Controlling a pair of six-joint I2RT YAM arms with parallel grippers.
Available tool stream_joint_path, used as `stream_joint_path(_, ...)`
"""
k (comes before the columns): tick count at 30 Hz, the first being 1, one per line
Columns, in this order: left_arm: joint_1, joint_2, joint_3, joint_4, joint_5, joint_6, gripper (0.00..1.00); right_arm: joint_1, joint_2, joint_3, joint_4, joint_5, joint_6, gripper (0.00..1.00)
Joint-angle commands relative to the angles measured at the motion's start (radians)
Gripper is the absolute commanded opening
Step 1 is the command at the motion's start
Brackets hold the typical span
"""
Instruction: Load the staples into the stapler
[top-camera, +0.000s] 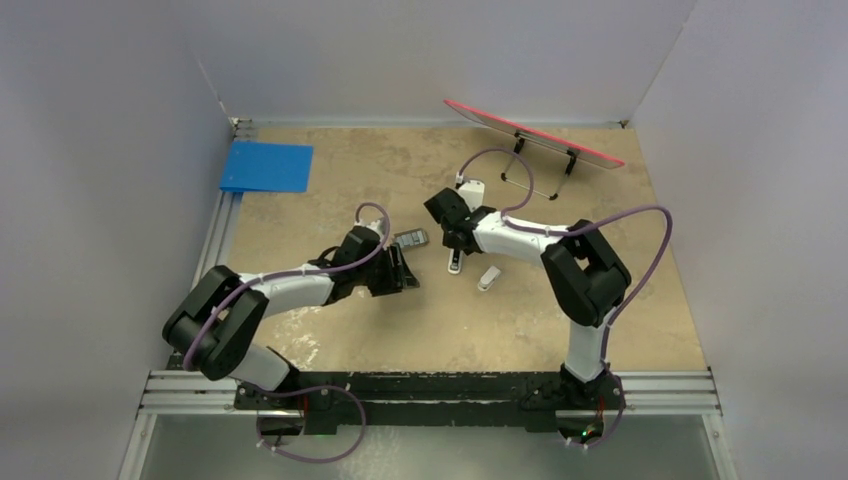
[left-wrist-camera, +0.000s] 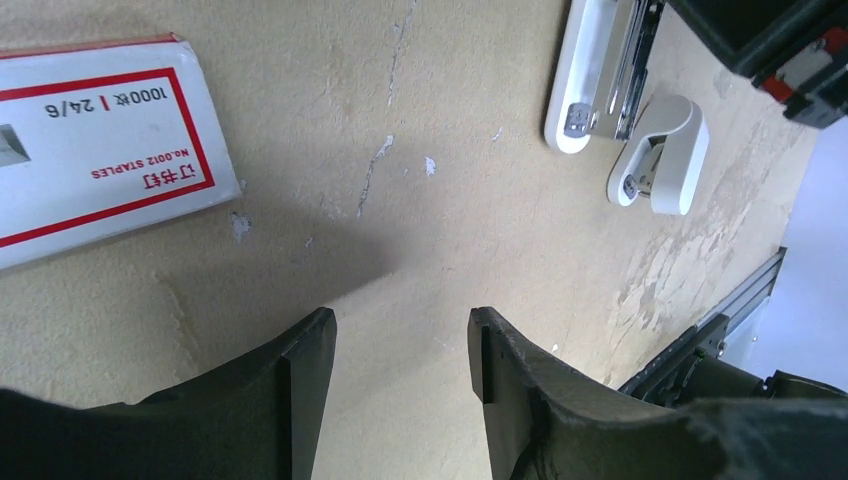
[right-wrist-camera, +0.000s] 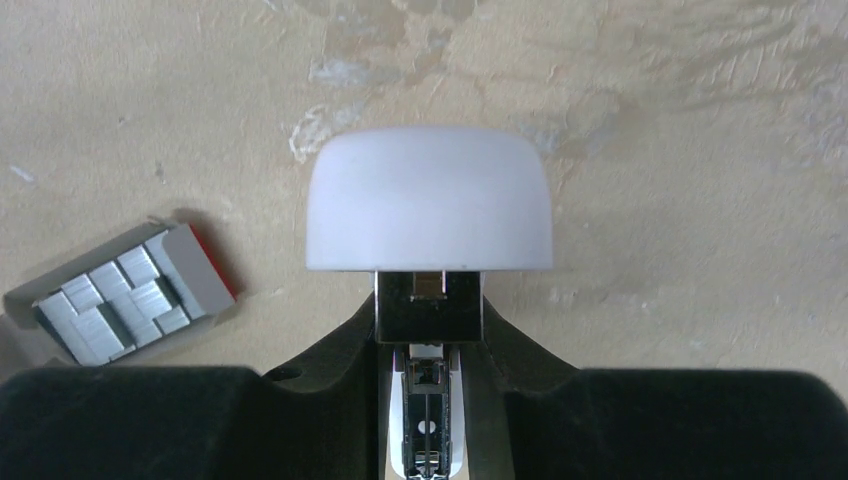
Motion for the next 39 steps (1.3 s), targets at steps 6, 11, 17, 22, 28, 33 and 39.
stream_joint_path(6,0.008,-0.047,-0.005,0.0,-0.024,0.048,0.52,-0.022,0.048,0.08,-0.001,-0.059,-0.133,0.36)
stream_joint_path(11,0.01,-0.042,-0.005,0.002,-0.019,0.054,0.52,-0.025,0.062,0.078,-0.006,-0.073,-0.116,0.36)
stream_joint_path(17,0.01,-0.042,0.0,0.0,-0.017,0.06,0.52,-0.025,0.005,0.086,-0.023,-0.071,-0.092,0.42)
stream_joint_path(22,0.011,-0.044,0.001,0.001,-0.015,0.061,0.52,-0.025,-0.062,0.083,-0.035,-0.07,-0.078,0.58)
stream_joint_path(28,0.011,-0.062,-0.001,-0.002,-0.02,0.057,0.52,-0.025,-0.191,0.024,-0.061,-0.048,-0.04,0.63)
stream_joint_path(33,0.017,-0.117,-0.009,-0.017,-0.043,0.07,0.54,-0.024,-0.371,-0.123,-0.168,0.108,0.053,0.68)
stream_joint_path(39,0.019,-0.244,-0.041,-0.019,-0.12,0.074,0.6,-0.024,-0.608,-0.322,-0.168,0.097,0.141,0.79)
